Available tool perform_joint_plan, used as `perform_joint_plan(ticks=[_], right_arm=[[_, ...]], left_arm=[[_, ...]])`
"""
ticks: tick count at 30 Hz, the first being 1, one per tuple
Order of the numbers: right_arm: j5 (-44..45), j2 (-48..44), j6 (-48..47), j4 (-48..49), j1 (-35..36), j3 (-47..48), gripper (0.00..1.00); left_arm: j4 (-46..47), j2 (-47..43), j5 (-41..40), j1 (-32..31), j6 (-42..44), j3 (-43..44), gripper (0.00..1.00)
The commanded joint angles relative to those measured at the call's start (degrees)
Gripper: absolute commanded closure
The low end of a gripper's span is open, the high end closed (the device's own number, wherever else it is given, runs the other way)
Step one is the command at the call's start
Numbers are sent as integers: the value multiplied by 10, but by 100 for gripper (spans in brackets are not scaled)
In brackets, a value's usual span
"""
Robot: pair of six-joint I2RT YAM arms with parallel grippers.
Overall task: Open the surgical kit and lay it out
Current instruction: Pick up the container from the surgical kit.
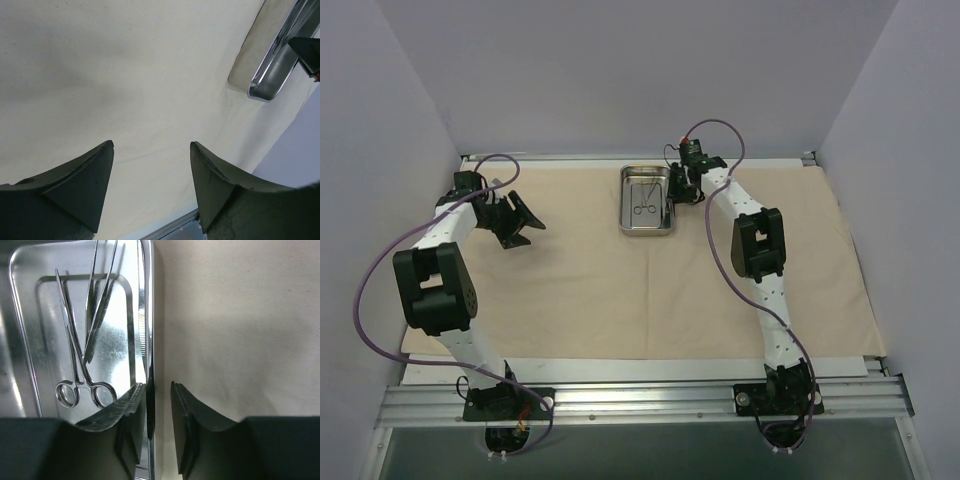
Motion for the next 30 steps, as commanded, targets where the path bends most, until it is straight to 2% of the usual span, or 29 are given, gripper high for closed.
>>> perform_joint_plan(ticks=[1,5,6,7,9,15,22,30], right_arm=[[9,2,0,-14,-1,17,76],[7,6,-2,-19,-2,31,89],[8,7,-2,-20,-3,36,97],[7,6,-2,-21,-3,38,99],[-2,3,-2,-23,-7,54,100],[-17,-32,46,-112,-20,103,100],[-24,-53,77,-281,-26,97,100],[-30,-121,66,-318,-41,5,100]], left_arm=[[2,-17,14,1,12,8,29],[-8,-17,16,1,16,18,29],[-10,-18,17,1,15,19,29],[-10,-19,16,1,14,19,29],[-11,-21,21,1,14,19,29],[-22,-21,23,1,17,26,30],[-8,-1,44,1,-2,32,30],[1,14,54,1,-11,26,30]])
